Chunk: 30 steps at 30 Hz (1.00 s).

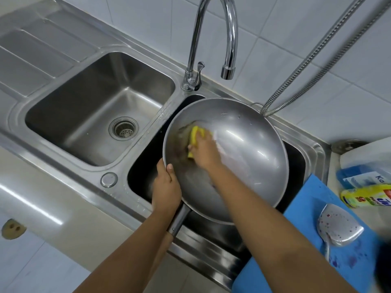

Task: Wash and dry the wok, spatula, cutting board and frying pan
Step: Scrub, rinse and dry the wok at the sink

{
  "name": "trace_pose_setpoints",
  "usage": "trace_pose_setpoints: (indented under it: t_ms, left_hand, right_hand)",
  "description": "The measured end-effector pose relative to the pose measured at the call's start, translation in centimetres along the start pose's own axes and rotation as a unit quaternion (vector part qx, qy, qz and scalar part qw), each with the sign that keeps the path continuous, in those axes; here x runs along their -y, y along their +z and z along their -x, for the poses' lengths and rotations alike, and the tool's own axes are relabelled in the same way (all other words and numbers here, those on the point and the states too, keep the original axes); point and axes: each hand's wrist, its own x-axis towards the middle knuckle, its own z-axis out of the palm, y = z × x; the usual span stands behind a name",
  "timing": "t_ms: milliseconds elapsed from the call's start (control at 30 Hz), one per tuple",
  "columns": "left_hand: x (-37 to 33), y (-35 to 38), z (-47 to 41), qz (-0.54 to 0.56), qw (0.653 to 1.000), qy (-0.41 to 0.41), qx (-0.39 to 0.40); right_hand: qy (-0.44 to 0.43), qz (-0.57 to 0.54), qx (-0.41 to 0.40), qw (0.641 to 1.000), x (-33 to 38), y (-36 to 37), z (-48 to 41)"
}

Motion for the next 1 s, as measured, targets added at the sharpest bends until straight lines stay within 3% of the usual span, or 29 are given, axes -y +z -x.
trace_pose_setpoints:
  t_ms: [133,233,400,533,667,767,900,1000]
  left_hand:
    - [0.1,0.0,-0.3,0.006,1.0,-0.002,0.008]
    - [0.4,-0.1,-0.2,0.007,1.0,-0.001,0.009]
    - [0.1,-0.3,0.3,0.008,1.0,0.011,0.02]
    - [-0.1,-0.3,0.0,-0.003,1.0,0.015,0.01]
    - [-0.1,-0.2,0.0,-0.011,1.0,0.013,0.003]
    - [0.2,-0.2,-0.2,-0.001,1.0,-0.004,0.016]
    - [0.0,-0.3,-0.1,0.01,1.0,0.007,0.029]
    - [0.0,-0.3,0.0,0.009,0.999,0.011,0.028]
  right_hand:
    - [0.089,0.152,-0.051,0.983,-6.7,-2.6,-2.0]
    - [0.143,0.19,-0.049,0.97,-10.1,-2.8,1.6]
    - [0.159,0.078,0.067,0.982,-7.8,-0.4,9.9]
    - [0.074,-0.026,0.115,0.99,-3.0,2.2,9.9]
    - [0.011,-0.038,0.076,0.996,-1.5,3.0,5.4]
    - [0.017,0.073,0.029,0.997,-5.0,1.3,2.2]
    - [0.105,0.151,-0.029,0.983,-9.9,-1.6,2.2]
    - [0.164,0.133,-0.011,0.977,-9.3,-1.4,5.4]
